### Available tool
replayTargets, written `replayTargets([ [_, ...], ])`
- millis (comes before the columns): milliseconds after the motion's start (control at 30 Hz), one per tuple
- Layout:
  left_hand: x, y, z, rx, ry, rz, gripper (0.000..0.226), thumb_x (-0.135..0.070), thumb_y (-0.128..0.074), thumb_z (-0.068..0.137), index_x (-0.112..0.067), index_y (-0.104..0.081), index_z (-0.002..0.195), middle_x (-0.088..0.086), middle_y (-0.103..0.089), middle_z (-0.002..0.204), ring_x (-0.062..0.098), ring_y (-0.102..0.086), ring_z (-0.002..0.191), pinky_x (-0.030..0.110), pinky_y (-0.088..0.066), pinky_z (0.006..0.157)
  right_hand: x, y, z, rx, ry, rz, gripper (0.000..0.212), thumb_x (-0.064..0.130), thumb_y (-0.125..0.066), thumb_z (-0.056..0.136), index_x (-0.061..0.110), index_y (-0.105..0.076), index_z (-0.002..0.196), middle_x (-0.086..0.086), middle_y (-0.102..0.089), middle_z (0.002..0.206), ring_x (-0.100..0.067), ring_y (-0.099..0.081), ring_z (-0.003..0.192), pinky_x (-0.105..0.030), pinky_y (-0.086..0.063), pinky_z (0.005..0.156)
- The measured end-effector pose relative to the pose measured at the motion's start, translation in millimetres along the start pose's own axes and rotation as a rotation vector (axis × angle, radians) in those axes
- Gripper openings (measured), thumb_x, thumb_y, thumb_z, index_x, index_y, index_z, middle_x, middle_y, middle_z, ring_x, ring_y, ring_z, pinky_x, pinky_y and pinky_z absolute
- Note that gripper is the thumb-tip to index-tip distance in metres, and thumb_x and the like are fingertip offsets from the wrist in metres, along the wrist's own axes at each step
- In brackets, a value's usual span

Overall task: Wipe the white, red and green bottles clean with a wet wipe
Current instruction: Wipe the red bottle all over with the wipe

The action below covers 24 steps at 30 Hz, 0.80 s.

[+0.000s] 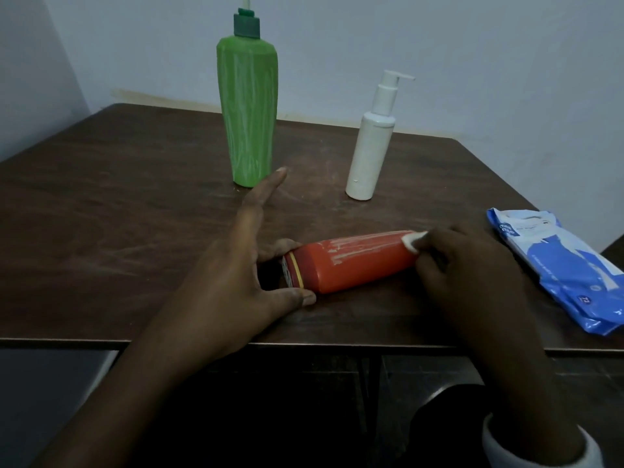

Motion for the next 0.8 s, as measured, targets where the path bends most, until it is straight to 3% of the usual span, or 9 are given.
replayTargets([
  [233, -1.5, -1.8, 1.1, -0.004, 0.003, -0.027, 0.136, -0.032, -0.100, 0.056, -0.077, -0.004, 0.142, -0.017, -0.074, 0.120, -0.004, -0.063, 0.120, 0.040, -0.044, 0.114, -11.6, 2.5, 0.3, -0.015, -0.092, -0.014, 0.015, 0.023, -0.062, 0.084, 0.021, -0.069, 0.097, 0.008, -0.053, 0.084, -0.008, -0.047, 0.074, -0.028, -0.039, 0.064],
  [400, 0.3, -1.4, 0.3, -0.051, -0.024, -0.049, 0.138, -0.025, -0.101, 0.054, -0.080, -0.006, 0.138, -0.015, -0.075, 0.113, -0.006, -0.067, 0.111, 0.033, -0.050, 0.106, 33.5, -5.7, -12.9, -0.007, 0.172, 0.083, 0.016, 0.015, -0.065, 0.083, 0.017, -0.071, 0.097, 0.003, -0.061, 0.090, -0.007, -0.050, 0.080, -0.012, -0.033, 0.067],
  [533, 3.3, -0.7, 2.9, -0.043, -0.042, -0.071, 0.137, -0.019, -0.101, 0.055, -0.082, -0.008, 0.133, -0.015, -0.074, 0.108, -0.004, -0.068, 0.107, 0.034, -0.054, 0.103, 78.1, -11.2, -24.6, 0.011, 0.395, 0.154, 0.029, 0.025, -0.049, 0.084, 0.015, -0.071, 0.100, 0.003, -0.061, 0.090, -0.011, -0.055, 0.082, -0.022, -0.044, 0.070],
  [600, 4.6, -1.9, 4.1, -0.023, -0.040, -0.090, 0.135, -0.018, -0.100, 0.057, -0.081, -0.009, 0.134, -0.015, -0.073, 0.109, -0.002, -0.067, 0.110, 0.039, -0.053, 0.105, 85.3, -12.6, -25.8, 0.007, 0.418, 0.161, 0.030, 0.026, -0.049, 0.084, 0.016, -0.070, 0.102, 0.002, -0.062, 0.091, -0.012, -0.056, 0.083, -0.024, -0.047, 0.070],
  [733, 6.2, -4.7, 6.0, -0.011, -0.083, -0.109, 0.133, -0.013, -0.099, 0.060, -0.079, -0.012, 0.135, -0.013, -0.069, 0.112, 0.003, -0.069, 0.109, 0.040, -0.054, 0.103, 71.2, -5.0, -28.7, -0.023, 0.298, 0.133, 0.020, 0.019, -0.058, 0.082, 0.020, -0.071, 0.097, 0.004, -0.060, 0.090, -0.013, -0.055, 0.084, -0.029, -0.050, 0.069],
  [800, 5.3, -3.9, 5.7, -0.017, -0.116, -0.113, 0.132, -0.011, -0.098, 0.062, -0.080, -0.012, 0.134, -0.017, -0.065, 0.110, 0.001, -0.068, 0.108, 0.036, -0.057, 0.100, 88.3, -5.2, -35.5, -0.013, 0.380, 0.100, 0.024, 0.024, -0.051, 0.083, 0.020, -0.072, 0.094, 0.005, -0.060, 0.089, -0.012, -0.055, 0.083, -0.025, -0.049, 0.068],
])
Point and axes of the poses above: each hand's wrist, its own z-axis towards the middle knuckle, its own y-axis out of the back of the hand, x = y × z, the point moved 7 cm from there along z, towards the middle knuckle
